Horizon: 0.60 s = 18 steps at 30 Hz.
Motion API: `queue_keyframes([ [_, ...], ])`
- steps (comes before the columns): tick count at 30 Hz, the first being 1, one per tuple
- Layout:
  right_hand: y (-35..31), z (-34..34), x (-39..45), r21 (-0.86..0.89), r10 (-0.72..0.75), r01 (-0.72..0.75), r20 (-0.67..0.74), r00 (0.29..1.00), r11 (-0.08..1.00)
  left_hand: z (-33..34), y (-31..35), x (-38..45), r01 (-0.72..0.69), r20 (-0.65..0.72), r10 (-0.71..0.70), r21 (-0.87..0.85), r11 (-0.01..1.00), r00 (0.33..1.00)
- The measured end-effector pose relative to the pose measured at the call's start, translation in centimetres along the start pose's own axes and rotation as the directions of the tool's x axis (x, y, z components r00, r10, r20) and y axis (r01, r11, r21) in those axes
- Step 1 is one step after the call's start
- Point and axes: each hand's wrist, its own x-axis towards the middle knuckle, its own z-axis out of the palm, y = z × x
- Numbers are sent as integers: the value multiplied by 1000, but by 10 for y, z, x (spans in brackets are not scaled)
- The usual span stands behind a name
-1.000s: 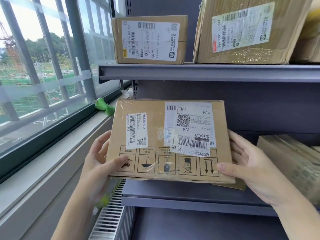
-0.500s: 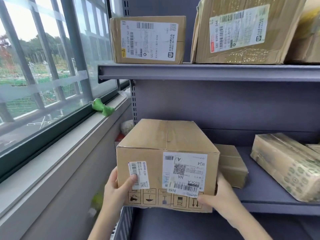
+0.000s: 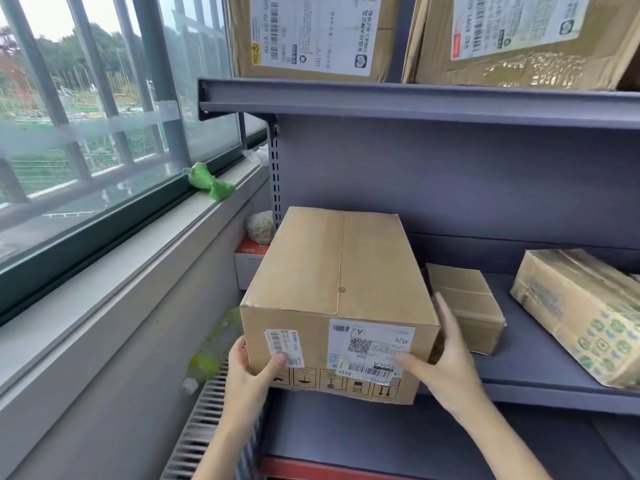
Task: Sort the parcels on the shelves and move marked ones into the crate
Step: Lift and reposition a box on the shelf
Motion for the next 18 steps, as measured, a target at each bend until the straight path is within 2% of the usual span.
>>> queue_keyframes([
  [2,-14,-4,1,-182,-233,228,-6,972,956,2,-11,-7,34,-157,-21,86,996,987],
  [4,-27,-4,7,-374,-407,413,99,908,830,7,-18,-14,106,-253,-77,105,989,965],
  [6,-35,-3,14,-506,-423,470,213,881,723,13,-23,-19,200,-204,-209,-67,978,956],
  [8,-37,-2,18,-560,-397,457,234,887,691,19,-26,-21,279,-67,-313,-305,910,947],
  [9,-37,-3,19,-558,-403,458,228,886,692,20,-27,-21,278,-42,-314,-366,888,949],
  [11,-37,-9,17,-526,-428,455,181,885,719,23,-24,-20,201,-80,-248,-381,903,965],
  [15,-32,-20,2,-392,-438,418,41,898,820,24,10,-15,-74,-236,23,-208,975,971],
  [18,-14,-16,-12,-321,-408,373,-45,912,871,19,46,-9,-257,-225,227,-116,959,948],
])
